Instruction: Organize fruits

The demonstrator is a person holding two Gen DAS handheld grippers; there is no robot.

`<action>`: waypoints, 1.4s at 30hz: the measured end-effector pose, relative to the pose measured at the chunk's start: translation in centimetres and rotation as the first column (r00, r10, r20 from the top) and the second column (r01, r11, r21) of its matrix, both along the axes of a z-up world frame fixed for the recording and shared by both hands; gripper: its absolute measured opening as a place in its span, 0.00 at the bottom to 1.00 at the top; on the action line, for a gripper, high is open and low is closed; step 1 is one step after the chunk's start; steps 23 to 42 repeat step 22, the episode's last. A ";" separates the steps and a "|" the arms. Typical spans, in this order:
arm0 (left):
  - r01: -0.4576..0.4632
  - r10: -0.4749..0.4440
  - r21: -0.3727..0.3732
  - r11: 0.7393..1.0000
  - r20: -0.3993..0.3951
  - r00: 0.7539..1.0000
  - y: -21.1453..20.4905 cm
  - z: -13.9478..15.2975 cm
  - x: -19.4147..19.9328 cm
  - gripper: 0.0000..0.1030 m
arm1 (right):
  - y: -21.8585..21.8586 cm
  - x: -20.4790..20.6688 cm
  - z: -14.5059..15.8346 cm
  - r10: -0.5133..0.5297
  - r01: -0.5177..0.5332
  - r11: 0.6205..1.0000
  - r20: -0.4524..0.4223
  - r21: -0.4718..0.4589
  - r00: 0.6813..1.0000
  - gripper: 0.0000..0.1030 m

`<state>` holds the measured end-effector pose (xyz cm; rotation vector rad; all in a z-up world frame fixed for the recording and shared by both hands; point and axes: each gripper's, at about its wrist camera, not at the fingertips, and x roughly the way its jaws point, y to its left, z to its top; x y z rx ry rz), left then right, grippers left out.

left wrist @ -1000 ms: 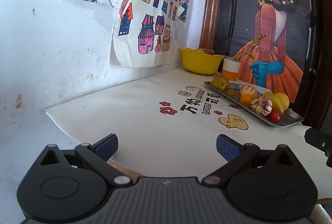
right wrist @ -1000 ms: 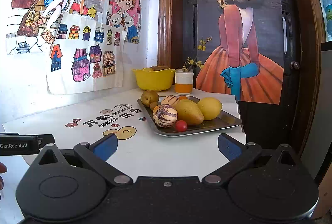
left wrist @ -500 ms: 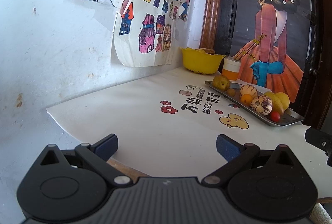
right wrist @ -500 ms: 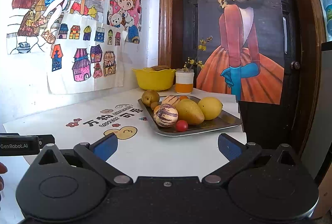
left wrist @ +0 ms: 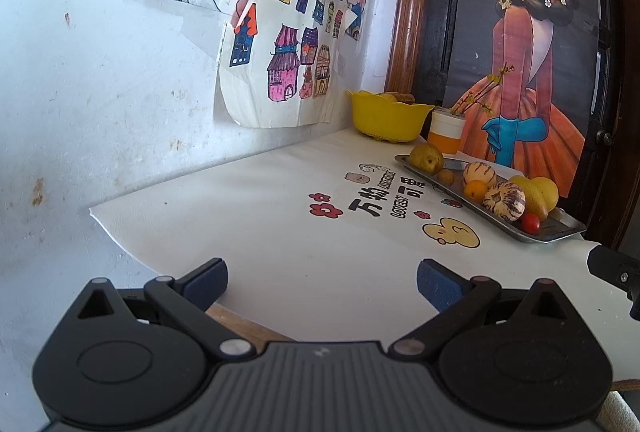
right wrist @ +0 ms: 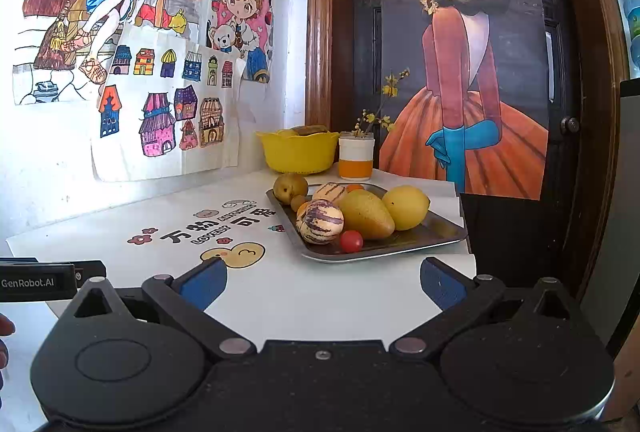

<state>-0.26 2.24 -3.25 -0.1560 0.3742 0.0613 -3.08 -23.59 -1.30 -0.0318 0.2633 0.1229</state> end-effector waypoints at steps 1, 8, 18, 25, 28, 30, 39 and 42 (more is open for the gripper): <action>0.001 -0.001 -0.001 1.000 0.000 1.000 0.0 -0.1 0.0 1.00 | 0.0 0.0 0.0 0.000 0.000 1.000 0.000 0.000 1.000 0.99; -0.004 0.004 0.017 1.000 -0.009 1.000 -0.4 0.1 -0.3 1.00 | 0.2 -0.1 -0.2 0.005 -0.005 1.000 -0.004 -0.001 1.000 0.99; 0.007 -0.006 0.042 0.999 -0.004 1.000 -1.0 0.5 -0.6 1.00 | 0.3 -0.1 -0.2 0.005 -0.006 1.000 -0.005 -0.001 1.000 0.99; 0.001 -0.001 0.045 0.999 -0.002 1.000 -0.9 0.5 -0.6 1.00 | 0.4 -0.1 -0.2 0.007 -0.007 1.000 -0.006 -0.002 1.000 0.99; 0.001 -0.001 0.045 0.999 -0.002 1.000 -0.9 0.5 -0.6 1.00 | 0.4 -0.1 -0.2 0.007 -0.007 1.000 -0.006 -0.002 1.000 0.99; 0.001 -0.001 0.045 0.999 -0.002 1.000 -0.9 0.5 -0.6 1.00 | 0.4 -0.1 -0.2 0.007 -0.007 1.000 -0.006 -0.002 1.000 0.99; 0.001 -0.001 0.045 0.999 -0.002 1.000 -0.9 0.5 -0.6 1.00 | 0.4 -0.1 -0.2 0.007 -0.007 1.000 -0.006 -0.002 1.000 0.99; 0.001 -0.001 0.045 0.999 -0.002 1.000 -0.9 0.5 -0.6 1.00 | 0.4 -0.1 -0.2 0.007 -0.007 1.000 -0.006 -0.002 1.000 0.99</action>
